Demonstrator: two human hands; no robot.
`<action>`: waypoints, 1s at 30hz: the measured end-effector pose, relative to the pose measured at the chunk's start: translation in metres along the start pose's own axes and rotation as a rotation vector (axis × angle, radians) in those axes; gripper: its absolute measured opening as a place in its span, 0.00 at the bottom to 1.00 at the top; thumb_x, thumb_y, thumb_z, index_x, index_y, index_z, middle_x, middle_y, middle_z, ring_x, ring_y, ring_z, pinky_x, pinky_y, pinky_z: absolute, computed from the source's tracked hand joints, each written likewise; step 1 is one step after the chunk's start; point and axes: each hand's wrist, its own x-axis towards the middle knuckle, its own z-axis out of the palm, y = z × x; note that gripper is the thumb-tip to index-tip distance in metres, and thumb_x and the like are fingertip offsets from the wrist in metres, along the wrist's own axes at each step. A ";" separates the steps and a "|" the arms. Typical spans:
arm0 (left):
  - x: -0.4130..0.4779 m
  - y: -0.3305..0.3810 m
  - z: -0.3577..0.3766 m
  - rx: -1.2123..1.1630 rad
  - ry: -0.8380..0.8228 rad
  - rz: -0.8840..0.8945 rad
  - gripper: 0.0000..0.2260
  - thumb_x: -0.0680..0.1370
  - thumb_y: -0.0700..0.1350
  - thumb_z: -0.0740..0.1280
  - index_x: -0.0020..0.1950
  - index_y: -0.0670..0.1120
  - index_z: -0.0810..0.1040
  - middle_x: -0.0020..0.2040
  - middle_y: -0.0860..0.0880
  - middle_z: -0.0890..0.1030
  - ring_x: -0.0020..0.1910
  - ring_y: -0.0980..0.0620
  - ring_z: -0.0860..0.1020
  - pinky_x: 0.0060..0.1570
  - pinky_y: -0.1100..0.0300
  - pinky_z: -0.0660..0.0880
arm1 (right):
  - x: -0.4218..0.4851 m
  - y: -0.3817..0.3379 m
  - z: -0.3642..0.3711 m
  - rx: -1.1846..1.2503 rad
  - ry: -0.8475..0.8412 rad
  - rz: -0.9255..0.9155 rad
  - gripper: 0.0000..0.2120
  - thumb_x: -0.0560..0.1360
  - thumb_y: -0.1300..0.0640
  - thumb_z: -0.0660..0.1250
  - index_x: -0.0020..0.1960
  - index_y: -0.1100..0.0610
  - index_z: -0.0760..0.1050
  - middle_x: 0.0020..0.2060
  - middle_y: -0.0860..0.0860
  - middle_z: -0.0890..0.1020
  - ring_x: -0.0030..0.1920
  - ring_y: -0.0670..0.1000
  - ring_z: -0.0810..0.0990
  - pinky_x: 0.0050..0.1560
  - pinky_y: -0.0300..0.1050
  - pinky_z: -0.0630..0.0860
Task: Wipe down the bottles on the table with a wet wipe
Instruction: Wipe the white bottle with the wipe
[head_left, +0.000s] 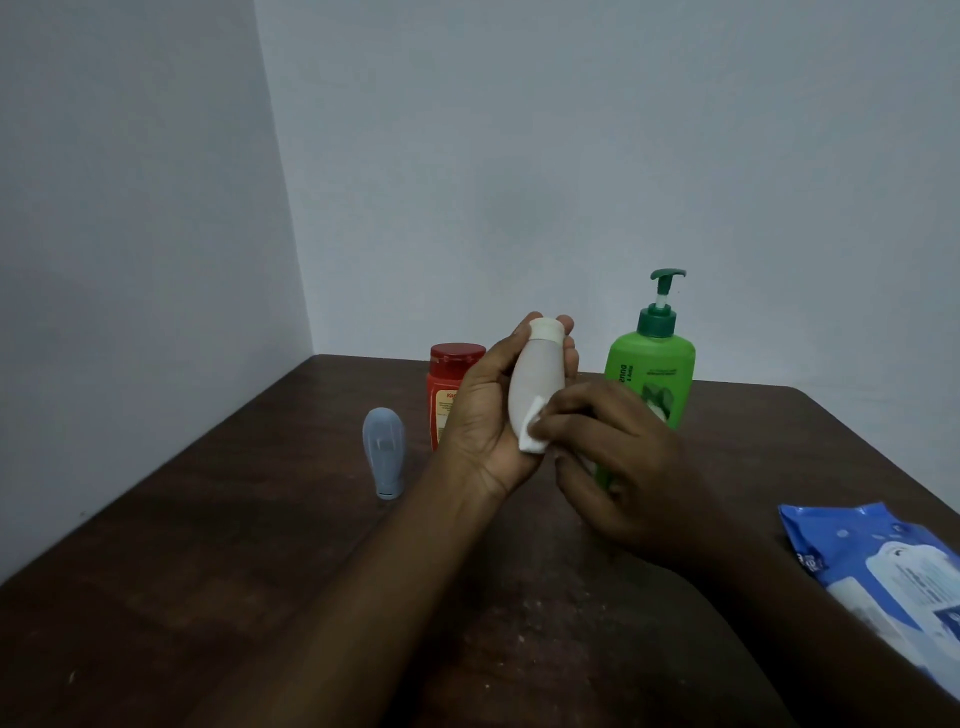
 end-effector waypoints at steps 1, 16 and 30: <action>0.000 -0.001 -0.001 0.001 0.001 -0.006 0.11 0.79 0.44 0.68 0.60 0.44 0.80 0.58 0.44 0.85 0.46 0.48 0.83 0.49 0.59 0.82 | -0.001 0.001 0.000 -0.007 -0.013 -0.019 0.10 0.74 0.69 0.70 0.54 0.63 0.83 0.52 0.57 0.81 0.52 0.58 0.80 0.53 0.52 0.75; -0.004 -0.025 0.005 0.330 -0.012 0.062 0.08 0.83 0.41 0.66 0.58 0.45 0.83 0.54 0.43 0.86 0.51 0.48 0.84 0.56 0.54 0.80 | -0.003 0.005 -0.003 -0.118 0.388 0.353 0.11 0.78 0.70 0.67 0.59 0.66 0.82 0.56 0.60 0.80 0.58 0.52 0.79 0.63 0.32 0.70; -0.002 -0.012 0.005 0.154 0.085 0.008 0.10 0.81 0.48 0.66 0.55 0.44 0.83 0.51 0.42 0.85 0.44 0.51 0.82 0.48 0.61 0.81 | -0.003 0.007 0.008 -0.095 0.112 0.037 0.08 0.76 0.69 0.70 0.54 0.65 0.84 0.51 0.59 0.82 0.51 0.58 0.80 0.57 0.45 0.73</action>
